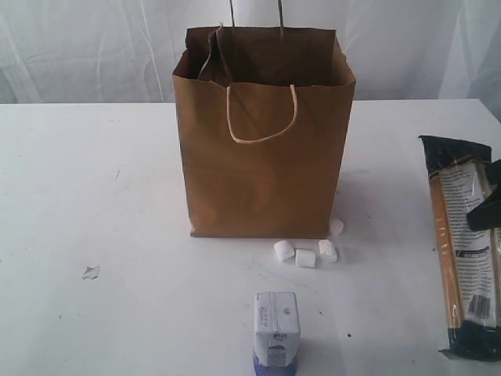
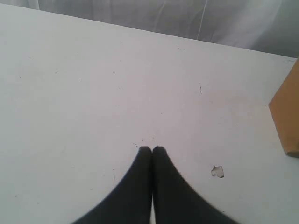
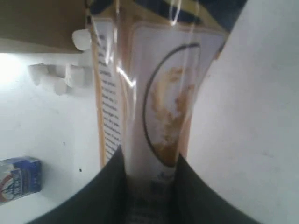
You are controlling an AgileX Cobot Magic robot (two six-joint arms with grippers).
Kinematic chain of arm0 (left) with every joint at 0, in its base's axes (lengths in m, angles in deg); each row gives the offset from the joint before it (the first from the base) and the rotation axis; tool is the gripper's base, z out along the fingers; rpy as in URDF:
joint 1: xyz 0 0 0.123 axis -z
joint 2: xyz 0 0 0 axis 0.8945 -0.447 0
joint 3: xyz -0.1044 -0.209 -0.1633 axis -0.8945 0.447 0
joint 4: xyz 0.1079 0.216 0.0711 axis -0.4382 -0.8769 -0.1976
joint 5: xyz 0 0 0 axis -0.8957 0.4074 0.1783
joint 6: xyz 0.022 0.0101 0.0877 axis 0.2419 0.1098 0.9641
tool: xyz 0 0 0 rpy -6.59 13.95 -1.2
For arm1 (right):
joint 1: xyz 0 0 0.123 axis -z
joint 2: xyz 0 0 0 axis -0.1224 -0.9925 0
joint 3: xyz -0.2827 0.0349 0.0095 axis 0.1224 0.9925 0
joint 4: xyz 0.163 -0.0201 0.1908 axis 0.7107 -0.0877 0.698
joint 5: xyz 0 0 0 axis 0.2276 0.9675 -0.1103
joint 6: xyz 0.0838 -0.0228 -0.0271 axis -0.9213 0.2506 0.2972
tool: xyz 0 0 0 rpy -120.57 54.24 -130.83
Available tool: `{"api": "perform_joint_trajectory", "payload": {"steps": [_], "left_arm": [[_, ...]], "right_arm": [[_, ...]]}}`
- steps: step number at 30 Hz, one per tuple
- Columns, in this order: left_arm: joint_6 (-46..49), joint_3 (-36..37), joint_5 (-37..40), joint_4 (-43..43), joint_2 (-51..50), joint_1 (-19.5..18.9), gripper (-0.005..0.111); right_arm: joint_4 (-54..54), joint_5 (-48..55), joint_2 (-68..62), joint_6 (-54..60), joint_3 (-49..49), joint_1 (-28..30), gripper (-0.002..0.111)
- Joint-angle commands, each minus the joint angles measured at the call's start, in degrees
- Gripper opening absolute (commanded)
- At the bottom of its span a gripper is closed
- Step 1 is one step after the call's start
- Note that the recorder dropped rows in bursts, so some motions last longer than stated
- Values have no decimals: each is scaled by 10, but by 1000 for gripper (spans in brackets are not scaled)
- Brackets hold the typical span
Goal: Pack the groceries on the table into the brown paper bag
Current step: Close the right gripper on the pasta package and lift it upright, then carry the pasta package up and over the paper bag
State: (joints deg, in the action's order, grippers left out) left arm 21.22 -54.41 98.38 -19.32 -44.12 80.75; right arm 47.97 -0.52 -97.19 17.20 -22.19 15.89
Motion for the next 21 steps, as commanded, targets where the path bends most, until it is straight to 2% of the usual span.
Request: {"api": "perform_joint_trajectory", "payload": {"steps": [1, 3, 8, 21], "left_arm": [[-6, 2, -2, -3, 3, 0, 0], [-6, 2, -2, -3, 3, 0, 0], [-6, 2, -2, -3, 3, 0, 0], [-6, 2, -2, -3, 3, 0, 0]], "right_arm": [[49, 70, 4, 11, -22, 37, 0], [90, 85, 4, 13, -27, 53, 0], [313, 85, 5, 39, -56, 104, 0], [608, 85, -9, 10, -204, 108, 0]]}}
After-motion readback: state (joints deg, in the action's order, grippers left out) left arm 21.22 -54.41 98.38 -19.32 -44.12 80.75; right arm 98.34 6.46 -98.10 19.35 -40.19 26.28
